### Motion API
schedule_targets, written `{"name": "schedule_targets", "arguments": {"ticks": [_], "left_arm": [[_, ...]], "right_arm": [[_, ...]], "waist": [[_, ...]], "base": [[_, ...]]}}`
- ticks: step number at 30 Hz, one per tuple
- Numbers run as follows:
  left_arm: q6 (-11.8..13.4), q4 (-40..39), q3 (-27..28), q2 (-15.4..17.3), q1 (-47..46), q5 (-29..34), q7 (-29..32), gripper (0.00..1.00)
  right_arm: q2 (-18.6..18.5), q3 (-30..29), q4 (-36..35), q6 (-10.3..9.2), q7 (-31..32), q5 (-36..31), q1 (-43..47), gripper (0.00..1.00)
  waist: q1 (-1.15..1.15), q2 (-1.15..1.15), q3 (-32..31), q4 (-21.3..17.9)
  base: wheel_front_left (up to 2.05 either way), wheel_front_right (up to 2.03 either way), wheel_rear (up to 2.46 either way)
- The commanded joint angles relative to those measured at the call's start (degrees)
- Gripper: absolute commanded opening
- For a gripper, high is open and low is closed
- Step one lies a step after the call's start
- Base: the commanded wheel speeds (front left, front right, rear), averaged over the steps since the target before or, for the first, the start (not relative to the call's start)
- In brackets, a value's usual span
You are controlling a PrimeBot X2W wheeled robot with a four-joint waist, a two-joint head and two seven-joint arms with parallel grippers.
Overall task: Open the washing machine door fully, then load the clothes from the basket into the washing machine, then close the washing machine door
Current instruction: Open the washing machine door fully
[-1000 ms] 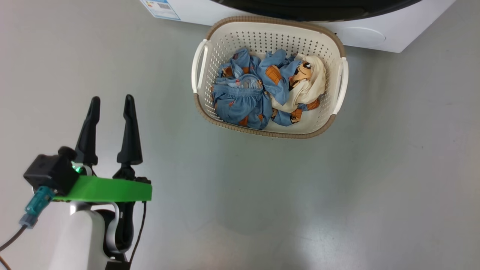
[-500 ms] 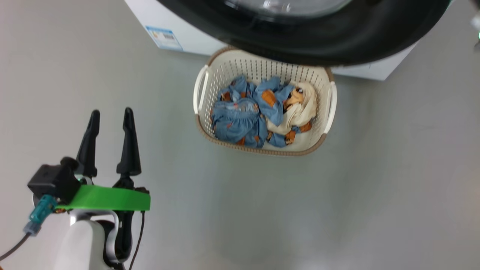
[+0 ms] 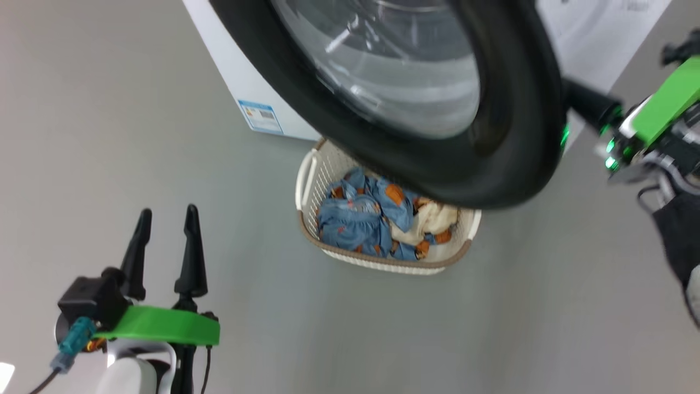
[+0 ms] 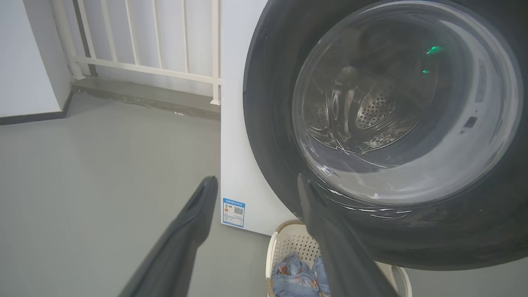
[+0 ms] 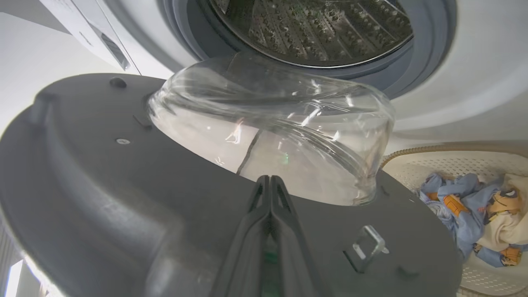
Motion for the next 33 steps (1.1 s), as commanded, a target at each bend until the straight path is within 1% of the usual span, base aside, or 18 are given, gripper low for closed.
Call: {"name": "schedule_targets", "arguments": {"ticks": [1, 8, 19, 26, 33], "left_arm": [[-0.2, -0.8, 2.0, 1.5, 0.6, 0.7, -0.4, 1.00], [-0.4, 0.1, 2.5, 1.5, 2.5, 1.6, -0.4, 1.00], [-0.7, 1.2, 2.8, 1.5, 4.7, 2.8, -0.4, 1.00], [-0.8, 1.8, 2.8, 1.5, 5.2, 3.2, -0.4, 1.00], [-0.9, 1.9, 2.9, 1.5, 5.4, 3.4, -0.4, 1.00]], "right_arm": [[0.7, 0.8, -2.2, 0.10, 0.6, 0.9, 2.4, 0.00], [1.8, 0.6, -5.0, 0.10, 2.3, 2.1, 8.2, 0.00], [4.0, 0.1, -11.7, 0.10, 4.4, 3.4, 17.8, 0.00], [5.8, 0.7, -13.9, 0.10, 5.8, 3.1, 20.6, 0.00], [6.9, 0.8, -14.1, 0.10, 6.3, 2.3, 21.8, 0.00]], "waist": [[0.00, 0.00, -2.6, 1.5], [0.00, 0.00, -5.6, 3.1], [0.00, 0.00, -9.9, 7.1], [0.00, 0.00, -10.9, 8.5], [0.00, 0.00, -11.3, 8.5]], "base": [[0.00, 0.00, 0.00], [0.00, 0.00, 0.00], [0.00, 0.00, 0.00], [0.00, 0.00, 0.00], [0.00, 0.00, 0.00]]}}
